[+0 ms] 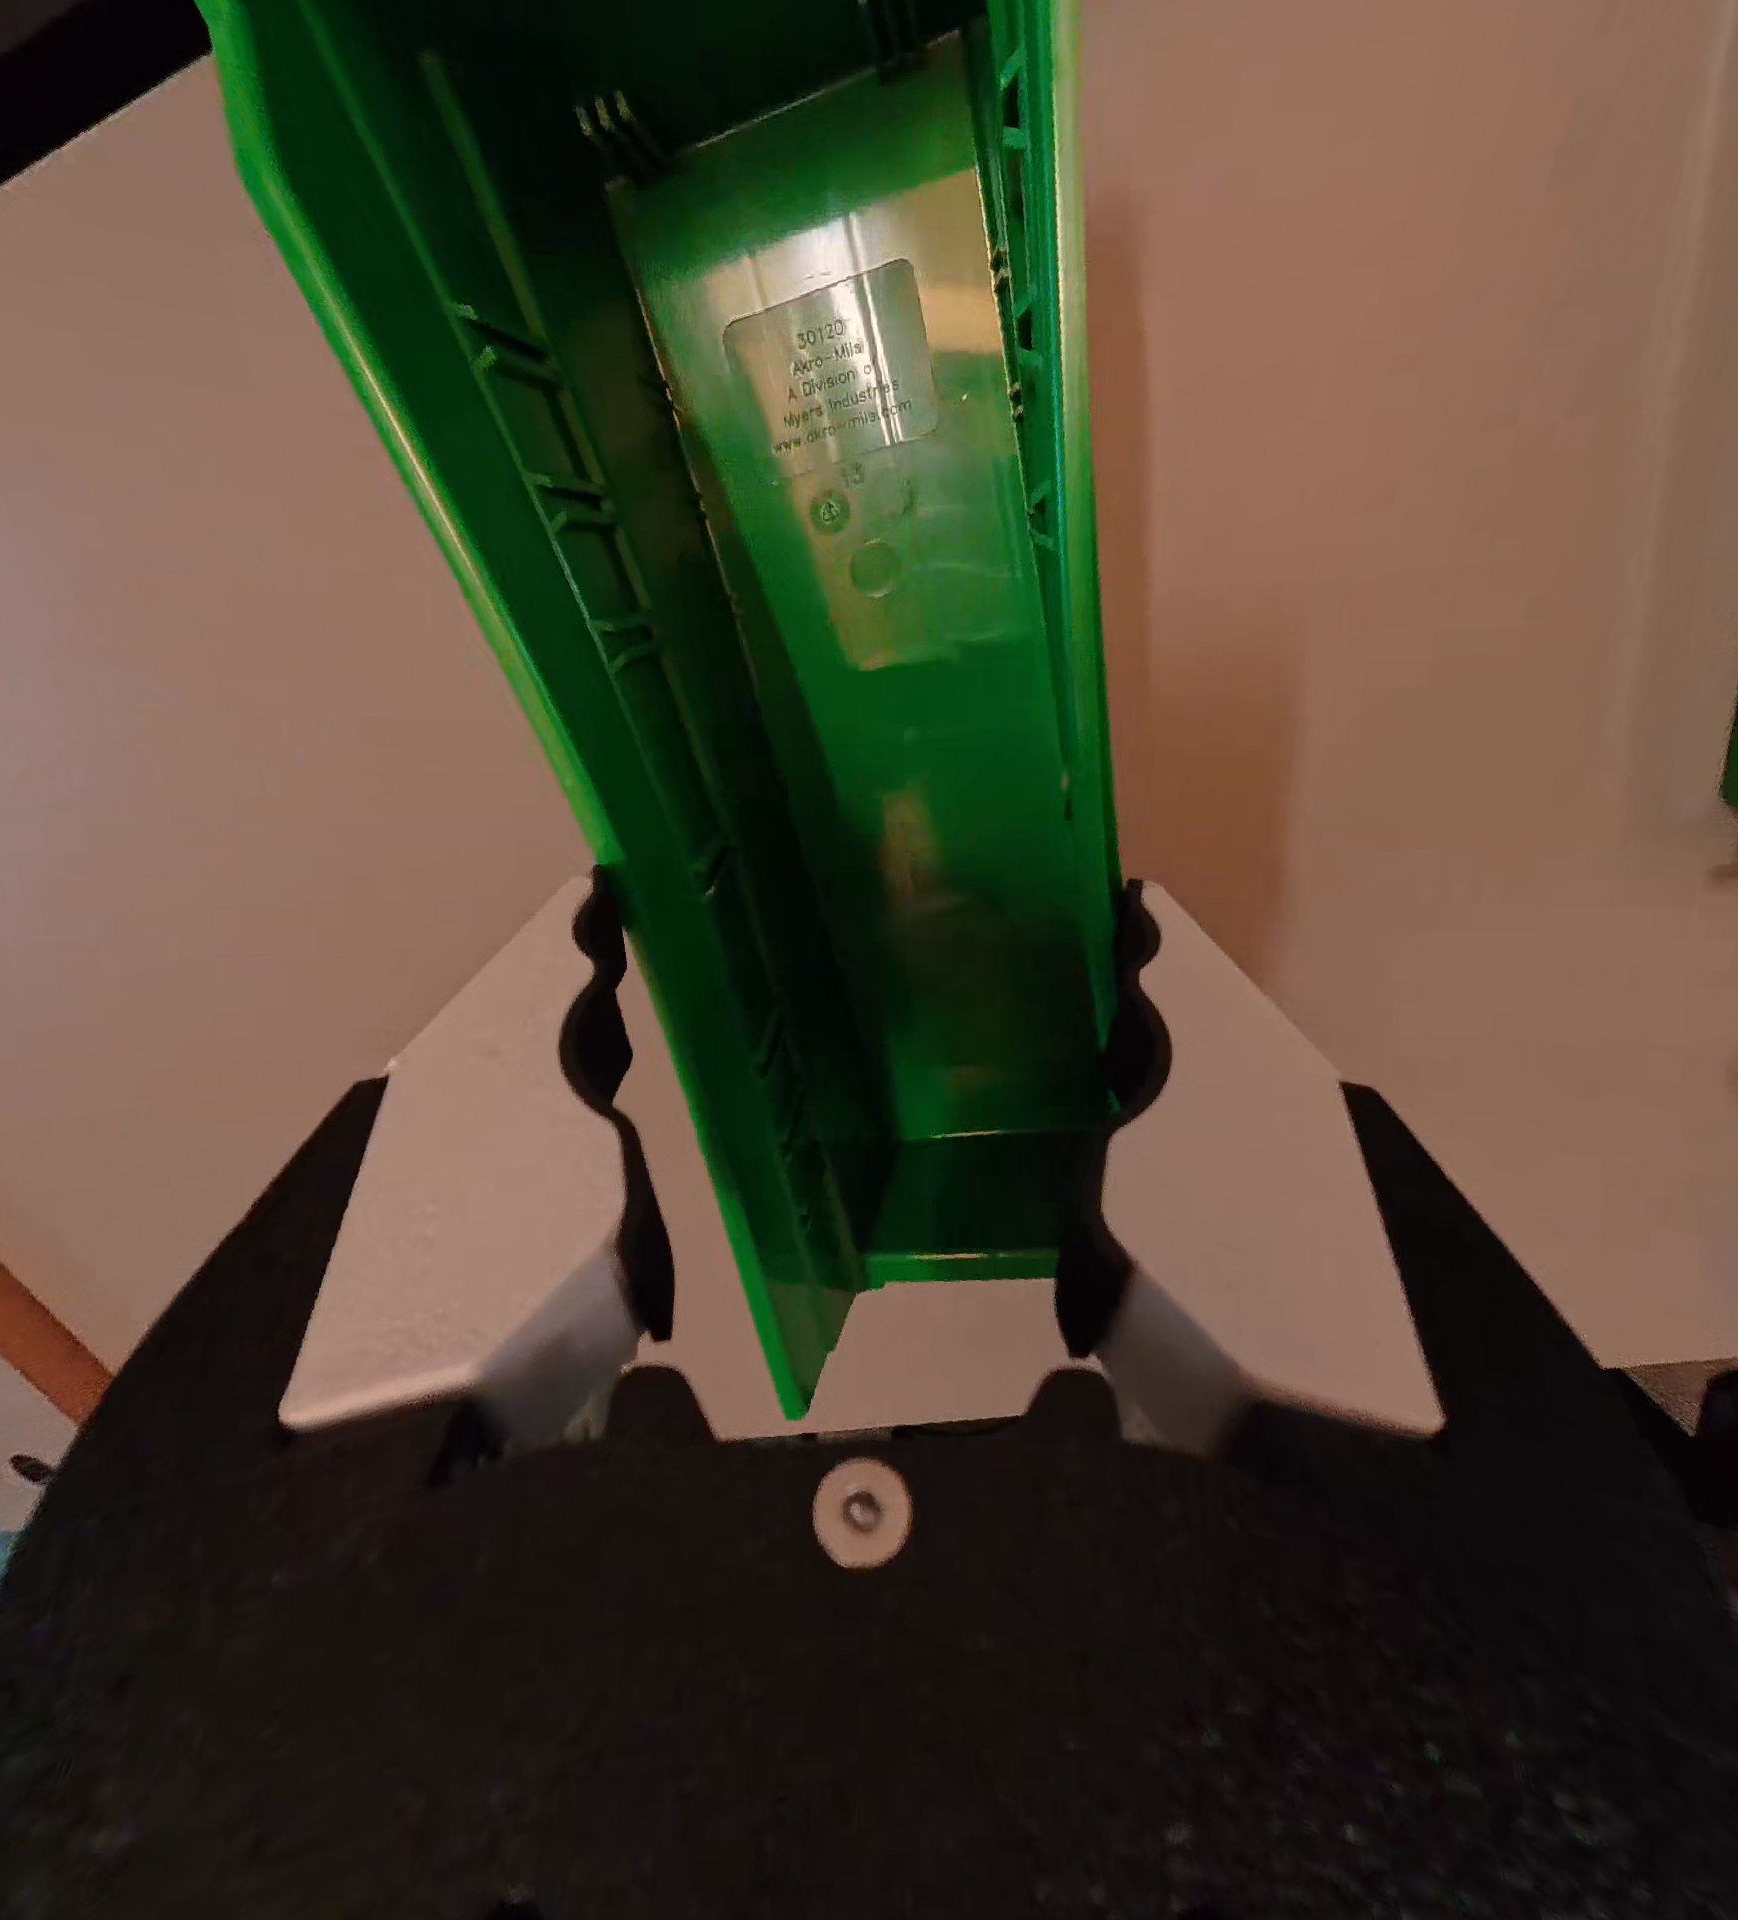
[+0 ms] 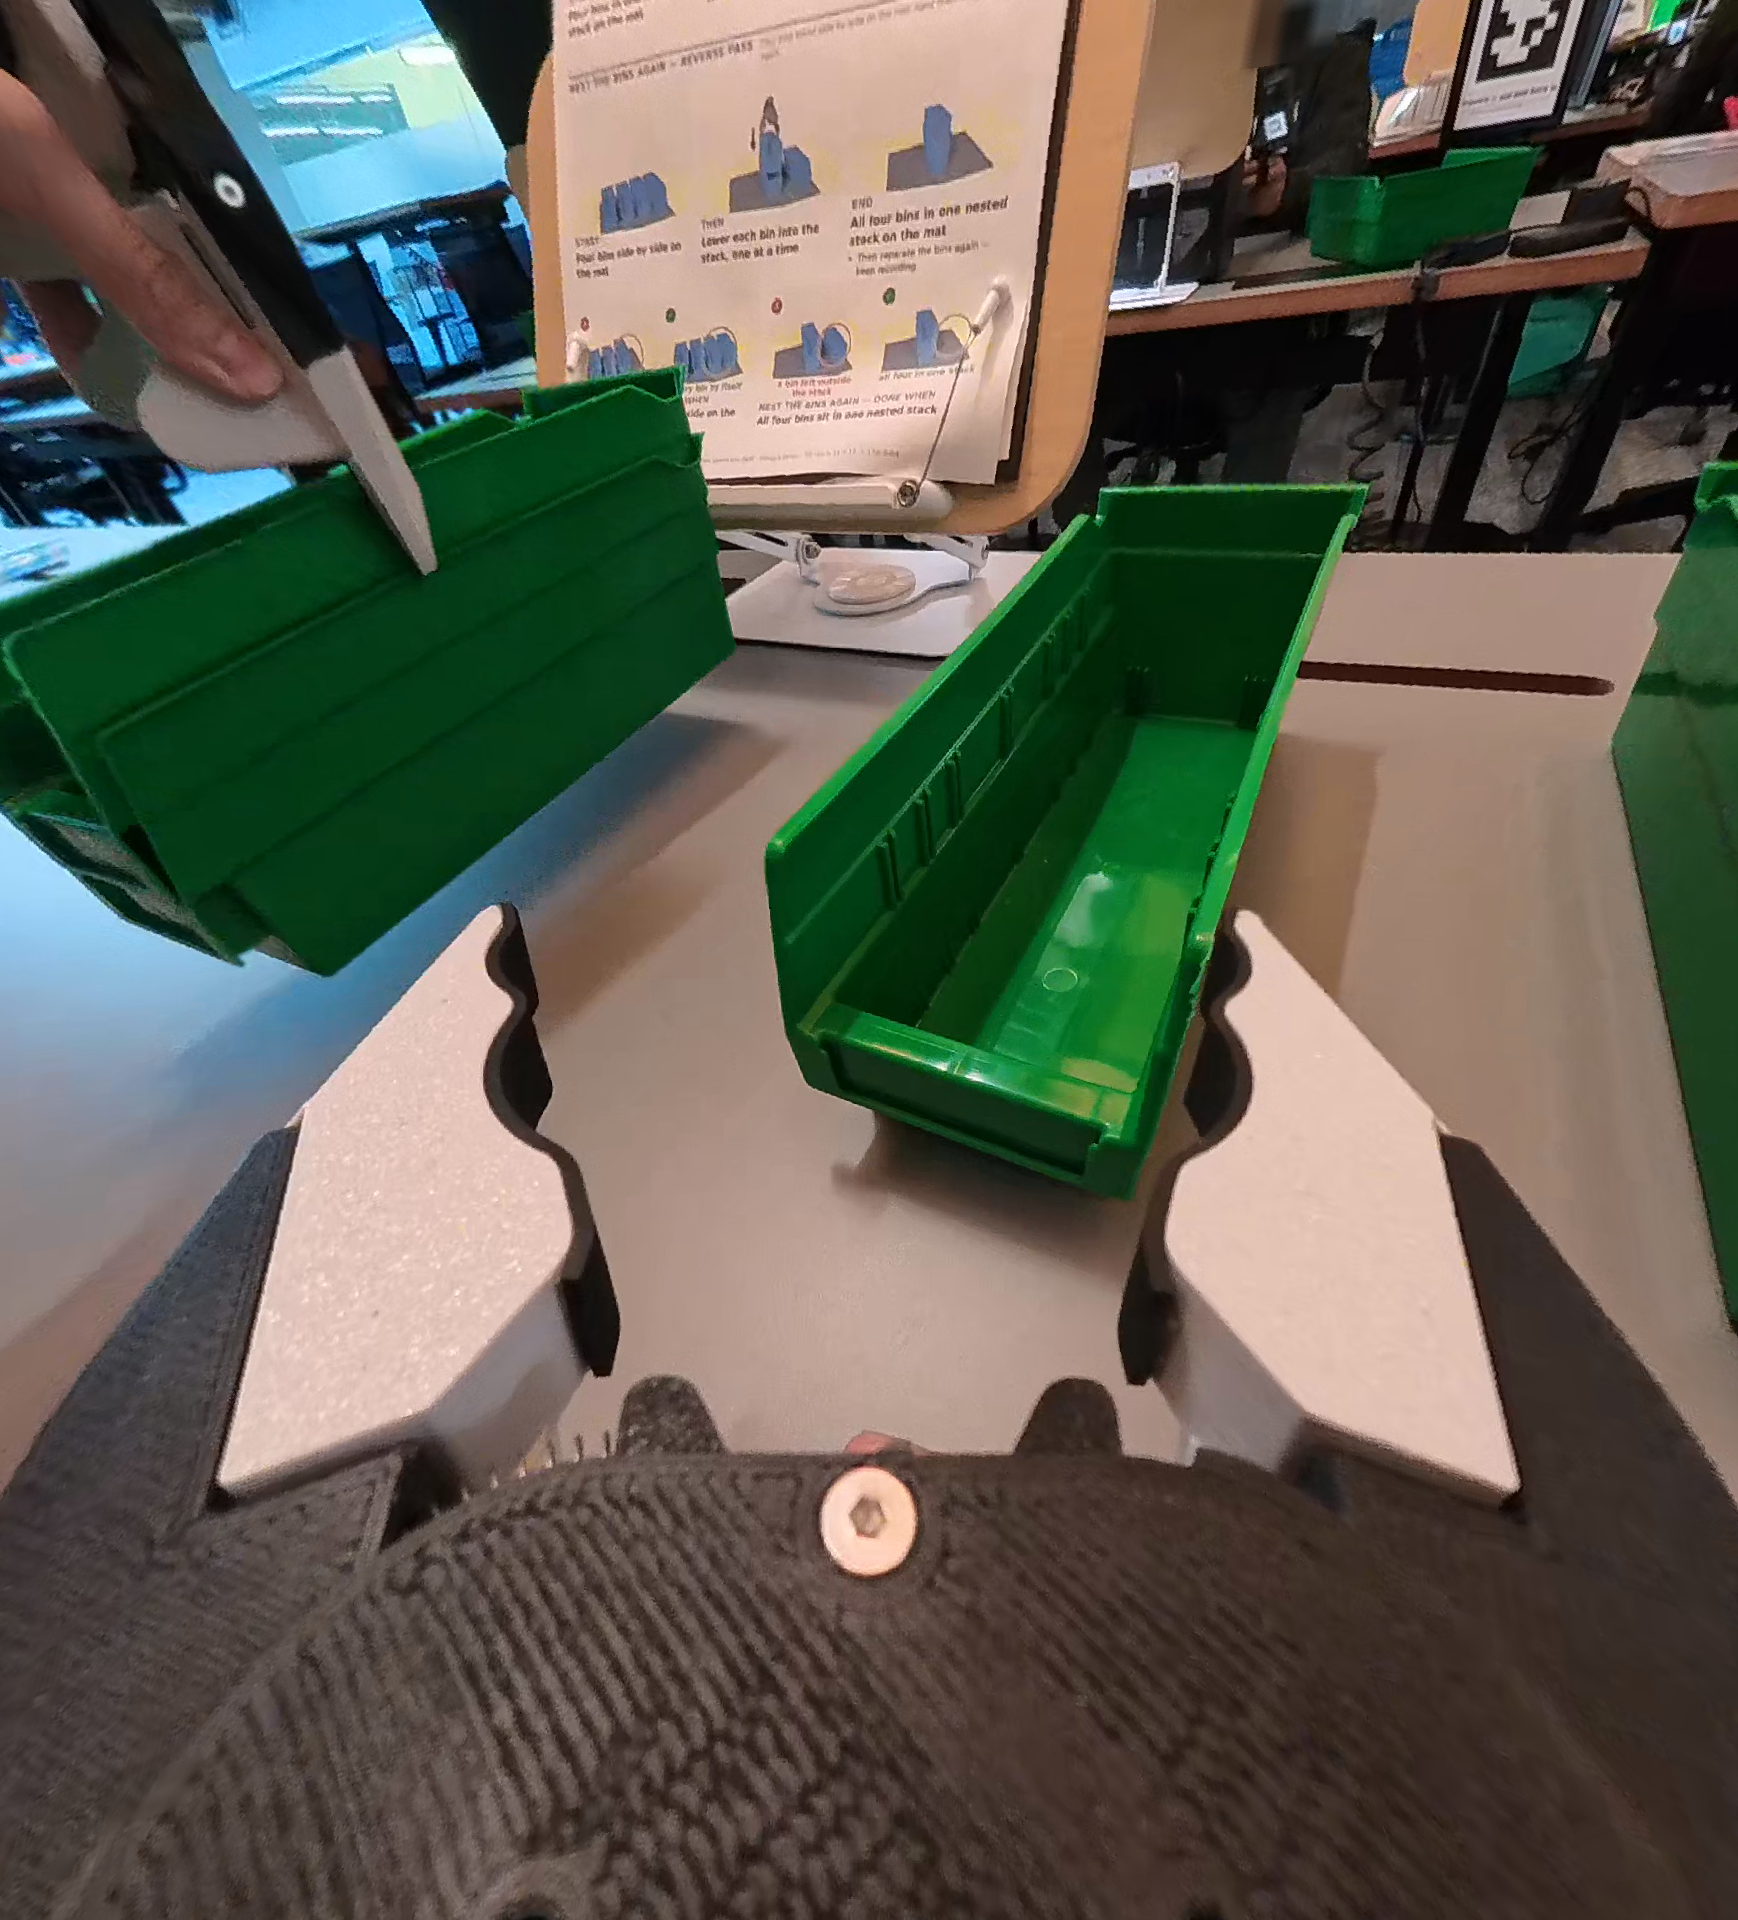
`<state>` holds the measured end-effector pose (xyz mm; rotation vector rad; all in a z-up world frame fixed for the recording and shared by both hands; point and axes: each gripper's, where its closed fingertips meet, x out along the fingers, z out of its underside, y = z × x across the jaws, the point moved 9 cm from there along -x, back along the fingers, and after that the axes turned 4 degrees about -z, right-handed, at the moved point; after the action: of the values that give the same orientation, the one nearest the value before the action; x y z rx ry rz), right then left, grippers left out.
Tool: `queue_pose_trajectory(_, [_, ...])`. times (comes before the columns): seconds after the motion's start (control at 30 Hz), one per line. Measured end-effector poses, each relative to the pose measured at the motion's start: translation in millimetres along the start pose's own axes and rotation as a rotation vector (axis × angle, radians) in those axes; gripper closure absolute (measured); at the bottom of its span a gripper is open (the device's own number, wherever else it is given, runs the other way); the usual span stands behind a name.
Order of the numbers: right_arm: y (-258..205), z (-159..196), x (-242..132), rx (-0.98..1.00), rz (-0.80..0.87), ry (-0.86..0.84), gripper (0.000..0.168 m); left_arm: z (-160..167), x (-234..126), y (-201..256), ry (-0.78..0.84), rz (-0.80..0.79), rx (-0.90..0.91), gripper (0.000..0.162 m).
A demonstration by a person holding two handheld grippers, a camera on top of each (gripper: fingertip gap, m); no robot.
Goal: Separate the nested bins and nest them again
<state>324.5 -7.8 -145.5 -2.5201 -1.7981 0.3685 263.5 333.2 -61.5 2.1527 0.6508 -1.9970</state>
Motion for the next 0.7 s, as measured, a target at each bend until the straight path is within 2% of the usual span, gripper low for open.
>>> queue_pose_trajectory(0.07, [-0.9,-1.4,-0.8,-0.008,-0.002,-0.001,0.042,0.4,1.0,0.6,-0.006,-0.023,0.021,0.068])
queue_pose_trajectory(0.17, [-1.9,-2.2,-1.5,-0.013,-0.003,0.005,0.042,2.0,3.9,2.5,-0.013,0.050,-0.008,0.067])
queue_pose_trajectory(0.3, [-2.2,-0.5,-0.2,-0.010,-0.006,-0.003,0.042,2.6,12.2,3.5,-0.018,-0.005,0.015,0.061])
queue_pose_trajectory(0.47, [0.8,0.9,-0.6,-0.007,0.004,-0.006,0.042,7.6,22.8,3.0,-0.059,0.066,-0.043,0.054])
queue_pose_trajectory(0.63, [1.3,3.6,1.1,0.003,-0.001,-0.016,0.042,9.8,26.6,2.7,-0.062,0.053,-0.028,0.059])
queue_pose_trajectory(0.7, [0.4,4.3,2.1,-0.003,-0.001,-0.021,0.041,10.0,27.1,2.9,-0.059,0.048,-0.026,0.056])
